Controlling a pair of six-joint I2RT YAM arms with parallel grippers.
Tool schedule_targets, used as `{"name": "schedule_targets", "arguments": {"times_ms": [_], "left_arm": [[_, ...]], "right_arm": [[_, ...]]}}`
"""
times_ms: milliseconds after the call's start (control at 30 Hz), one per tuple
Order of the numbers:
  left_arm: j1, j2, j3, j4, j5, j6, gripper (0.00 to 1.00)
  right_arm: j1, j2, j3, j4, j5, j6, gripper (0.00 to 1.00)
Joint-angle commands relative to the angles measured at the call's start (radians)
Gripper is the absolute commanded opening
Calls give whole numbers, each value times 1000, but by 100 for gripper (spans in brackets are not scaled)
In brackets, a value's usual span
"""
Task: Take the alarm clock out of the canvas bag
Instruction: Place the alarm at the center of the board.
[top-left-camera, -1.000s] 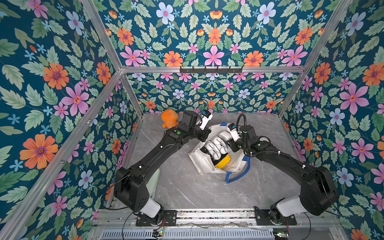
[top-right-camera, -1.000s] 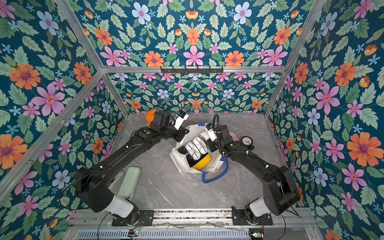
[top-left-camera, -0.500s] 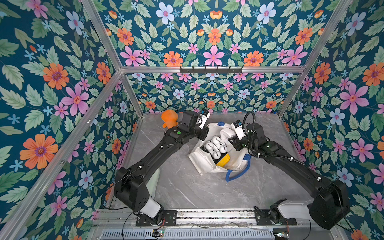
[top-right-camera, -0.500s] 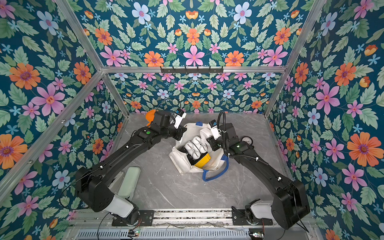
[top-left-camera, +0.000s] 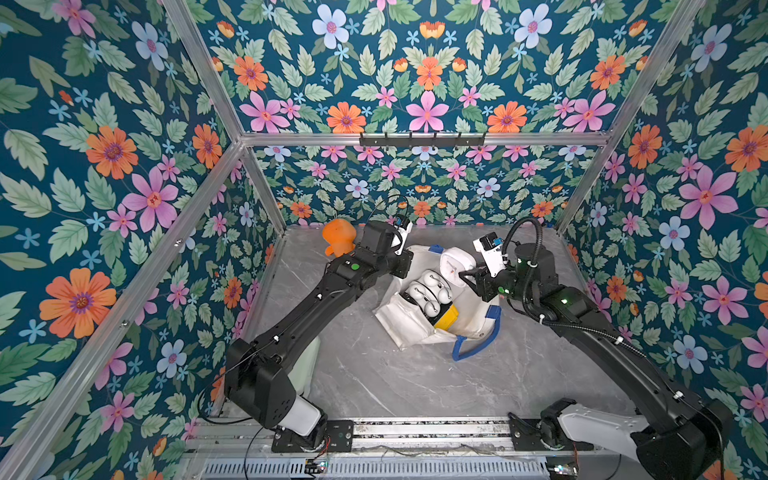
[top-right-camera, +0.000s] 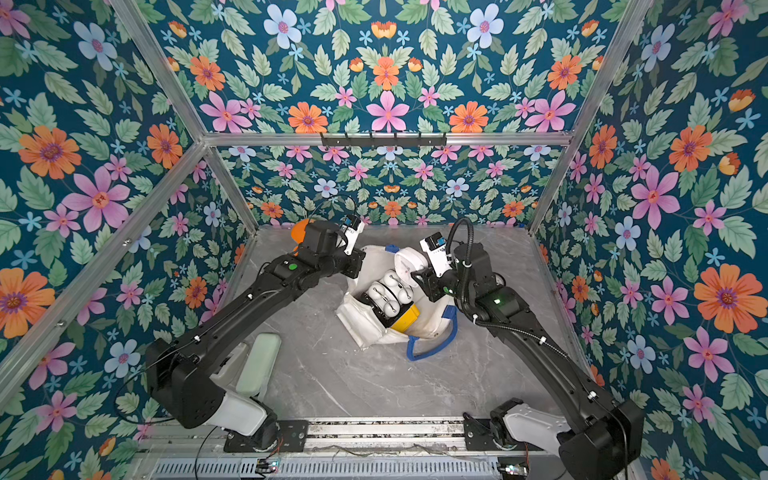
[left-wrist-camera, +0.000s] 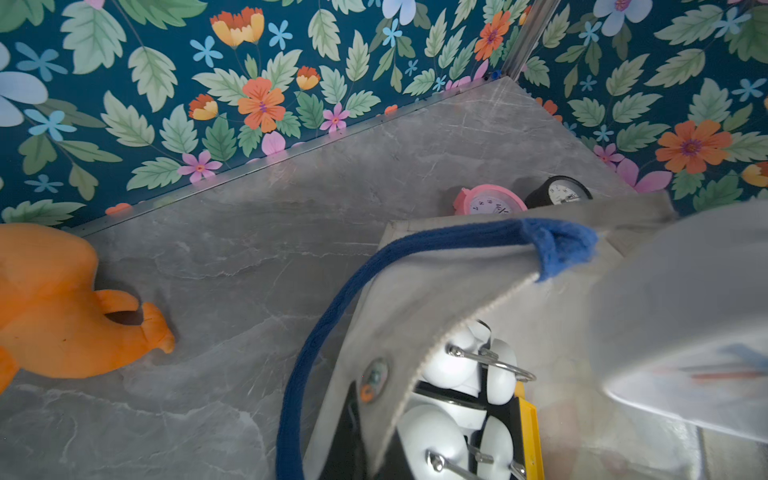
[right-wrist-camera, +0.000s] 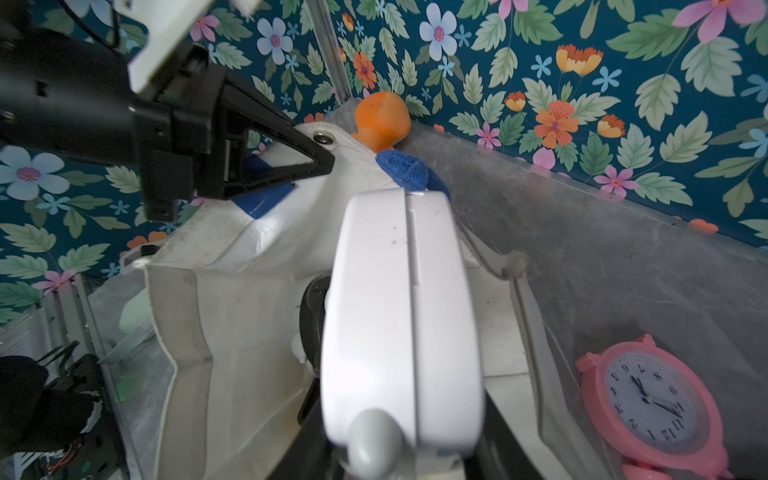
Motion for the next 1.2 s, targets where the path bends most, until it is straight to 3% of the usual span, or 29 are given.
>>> {"name": "schedule_targets", "arguments": {"times_ms": [0, 300, 700, 1033, 1167], "left_arm": [[1, -25, 2, 112, -94, -6, 0], [5, -55, -3, 100, -162, 10, 0], [17, -75, -3, 79, -236, 33, 0], [25, -78, -16, 88, -230, 34, 0], [25, -74, -20, 96, -216, 33, 0]], "right_arm": [[-10, -24, 29, -21, -82, 35, 12], [-156, -78, 82, -41, -231, 181, 11], [-500, -92, -4, 0, -423, 520, 9], [-653, -131, -191, -46, -412, 596, 7], [-668, -148, -269, -57, -392, 601, 8]]}}
